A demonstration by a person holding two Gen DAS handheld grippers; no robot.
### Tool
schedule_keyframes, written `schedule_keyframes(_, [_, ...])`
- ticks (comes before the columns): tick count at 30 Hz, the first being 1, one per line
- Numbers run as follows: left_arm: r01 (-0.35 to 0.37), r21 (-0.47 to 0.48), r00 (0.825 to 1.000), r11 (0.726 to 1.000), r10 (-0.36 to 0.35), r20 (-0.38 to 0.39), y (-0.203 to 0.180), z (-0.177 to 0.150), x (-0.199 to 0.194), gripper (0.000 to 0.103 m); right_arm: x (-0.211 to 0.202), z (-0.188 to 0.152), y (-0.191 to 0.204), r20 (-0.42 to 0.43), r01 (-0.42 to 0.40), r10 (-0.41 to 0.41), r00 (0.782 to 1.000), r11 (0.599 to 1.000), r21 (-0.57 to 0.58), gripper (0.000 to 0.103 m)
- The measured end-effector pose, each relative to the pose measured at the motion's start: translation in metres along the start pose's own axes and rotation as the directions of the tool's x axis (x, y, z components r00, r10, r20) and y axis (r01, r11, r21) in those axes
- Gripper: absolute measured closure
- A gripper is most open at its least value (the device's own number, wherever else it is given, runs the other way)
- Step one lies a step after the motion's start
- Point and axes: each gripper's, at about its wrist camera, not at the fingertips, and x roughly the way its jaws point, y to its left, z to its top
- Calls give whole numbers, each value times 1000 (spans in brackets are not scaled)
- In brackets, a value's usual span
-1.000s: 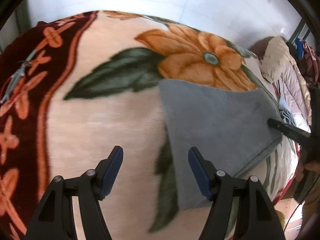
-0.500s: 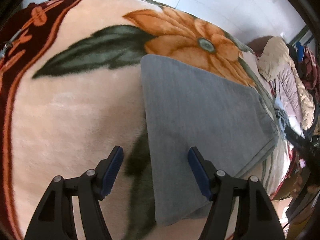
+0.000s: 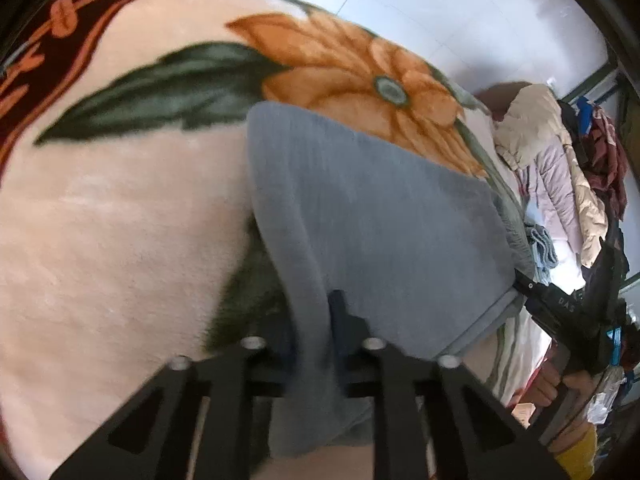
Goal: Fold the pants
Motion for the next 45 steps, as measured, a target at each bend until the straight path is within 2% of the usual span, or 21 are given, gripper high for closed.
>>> schedule_keyframes(5, [68,-25,997,997,-67,47,2,1,-37,93,-39,-7,20,19,-87,87,996,996,-22,73])
schedule_keyframes(10, [44,-8,997,999,-43,68,10,-13,-85,93,-71,-37,41,3,-132,133,991,986,-99,73])
schedule_keyframes(13, [16,-13,998,1000,-15,67,25,-42,-112,93,-77,-73,47,-47,-160,155,987,977,-143,73])
schedule_keyframes(17, [-39,-26,999,999,40,36,46,-87,-123,93,-61,-117,50,-118,-110,86,989,971,-214,72])
schedule_keyframes(20, [-85,-29,996,996,85,-9,57,-112,-111,91,-38,-133,37,-179,-49,15,984,981,-188,68])
schedule_keyframes(21, [-110,-36,994,993,109,-25,60,-118,-104,90,-34,-135,32,-186,-30,-3,982,984,-174,67])
schedule_keyframes(22, [-140,-40,990,989,138,-31,63,-122,-99,82,-31,-136,25,-191,-16,-12,981,989,-144,63])
schedule_keyframes(23, [-165,-41,986,985,164,-30,65,-125,-96,74,-31,-134,20,-194,-32,10,981,994,-107,62])
schedule_keyframes(24, [-180,-44,983,983,180,-23,66,-126,-95,71,-33,-133,16,-194,-46,31,981,996,-76,61])
schedule_keyframes(28, [-195,-53,981,979,195,-7,68,-126,-102,66,-52,-124,7,-116,-87,84,990,996,-22,39])
schedule_keyframes(30, [-227,-40,974,973,228,8,66,-126,-105,62,-56,-122,6,-83,-77,73,994,996,-38,37])
schedule_keyframes(32, [-240,-34,970,970,241,18,66,-126,-109,59,-48,-122,5,-98,-83,79,992,996,-38,37])
schedule_keyframes(34, [-234,-40,972,971,235,19,67,-127,-111,57,-33,-124,0,-150,-124,123,981,992,2,41])
schedule_keyframes(36, [-234,-51,972,971,235,16,64,-126,-108,56,-23,-127,0,-173,-144,147,974,989,34,63])
schedule_keyframes(38, [-243,-53,970,969,244,13,64,-127,-107,56,-24,-129,2,-149,-132,134,980,991,23,71])
schedule_keyframes(40, [-261,-40,965,965,262,13,63,-129,-110,56,-33,-130,10,-111,-138,136,984,990,-7,73])
schedule_keyframes(45, [-276,-30,960,961,277,39,62,-127,-117,56,-66,-133,55,-8,-33,32,999,976,-217,75])
